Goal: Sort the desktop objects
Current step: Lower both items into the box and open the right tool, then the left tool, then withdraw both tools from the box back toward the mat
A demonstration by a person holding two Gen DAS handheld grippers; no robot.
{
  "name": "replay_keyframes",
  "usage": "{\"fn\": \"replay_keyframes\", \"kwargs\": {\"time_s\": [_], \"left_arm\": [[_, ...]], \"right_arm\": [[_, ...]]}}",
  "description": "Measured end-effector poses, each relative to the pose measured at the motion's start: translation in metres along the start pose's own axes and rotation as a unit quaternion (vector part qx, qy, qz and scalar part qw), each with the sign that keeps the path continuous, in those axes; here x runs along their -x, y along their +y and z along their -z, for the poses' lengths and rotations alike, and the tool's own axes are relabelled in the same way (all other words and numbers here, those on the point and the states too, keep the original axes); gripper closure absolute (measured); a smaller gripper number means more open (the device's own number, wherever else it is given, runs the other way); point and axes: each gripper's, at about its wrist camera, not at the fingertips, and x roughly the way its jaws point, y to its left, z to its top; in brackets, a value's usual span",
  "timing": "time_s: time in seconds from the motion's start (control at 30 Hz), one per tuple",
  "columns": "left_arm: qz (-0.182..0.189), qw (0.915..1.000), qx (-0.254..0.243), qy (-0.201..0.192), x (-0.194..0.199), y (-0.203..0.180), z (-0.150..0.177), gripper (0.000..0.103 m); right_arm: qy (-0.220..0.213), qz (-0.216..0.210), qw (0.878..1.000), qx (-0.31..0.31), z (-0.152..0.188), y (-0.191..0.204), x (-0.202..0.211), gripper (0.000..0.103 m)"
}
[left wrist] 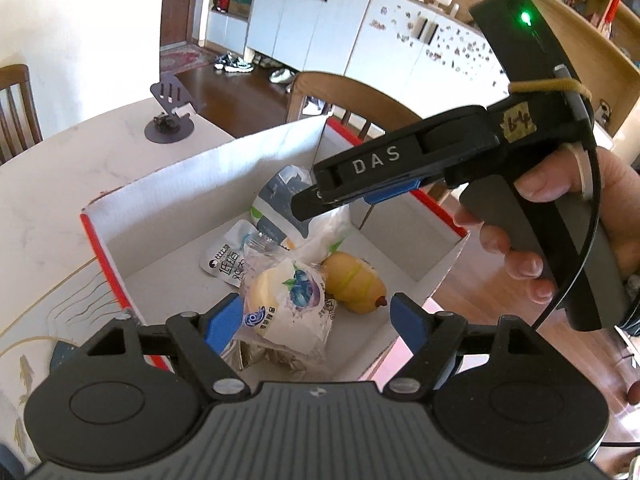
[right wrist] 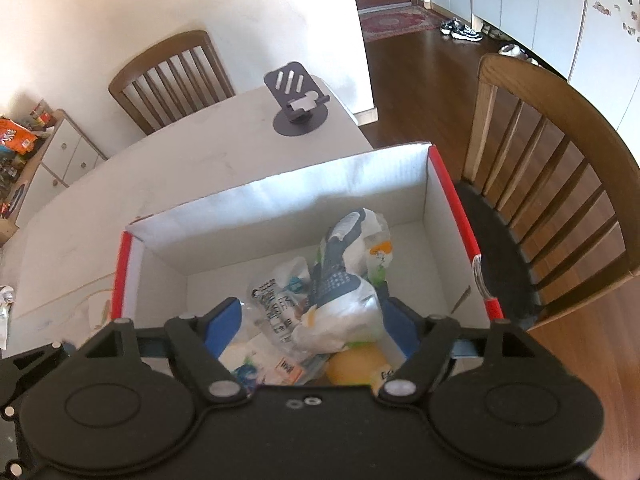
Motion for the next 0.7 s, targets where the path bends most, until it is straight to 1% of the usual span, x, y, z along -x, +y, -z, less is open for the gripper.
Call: {"fn": "replay_keyframes", "kwargs": {"time_s": [0.07,0.1,0.13,0.17,0.23,0.3,0.37,0.53,0.7], "left_arm": [[0.006,0.9999,0.005,-0.009,0.008,0.000,0.003,0.022],[0.006,0.9999,0.006,-0.013,0.011,0.000,0.004,0.021],[0.006,0.9998,0.007,-0.017,0.015,0.000,0.005,0.016],[0.008,0.9997,0.009,-0.022,0.018,0.000,0.007,0.015],[0.011,0.9995,0.016,-0.025,0.024,0.001,0.011,0.015],[0.014,0.9992,0.026,-0.028,0.030,0.002,0.018,0.010],[0.015,0.9989,0.033,-0.031,0.036,0.002,0.025,0.002],[0.009,0.9984,0.040,-0.039,0.048,0.003,0.041,0.002],[0.006,0.9980,0.045,-0.044,0.061,0.006,0.055,0.001]], "right_arm": [[-0.006,-0.003,1.000,-0.001,0.003,0.002,0.007,0.022],[-0.008,-0.004,1.000,0.001,0.005,0.003,0.009,0.019],[-0.011,-0.006,1.000,0.004,0.008,0.005,0.012,0.017],[-0.012,-0.009,1.000,0.007,0.010,0.007,0.015,0.016],[-0.017,-0.013,1.000,0.009,0.014,0.010,0.020,0.011],[-0.025,-0.020,0.999,0.011,0.019,0.014,0.026,0.008],[-0.030,-0.024,0.999,0.012,0.023,0.018,0.030,0.006],[-0.044,-0.029,0.998,0.018,0.035,0.032,0.043,0.002],[-0.057,-0.037,0.997,0.024,0.046,0.050,0.054,0.001]]}}
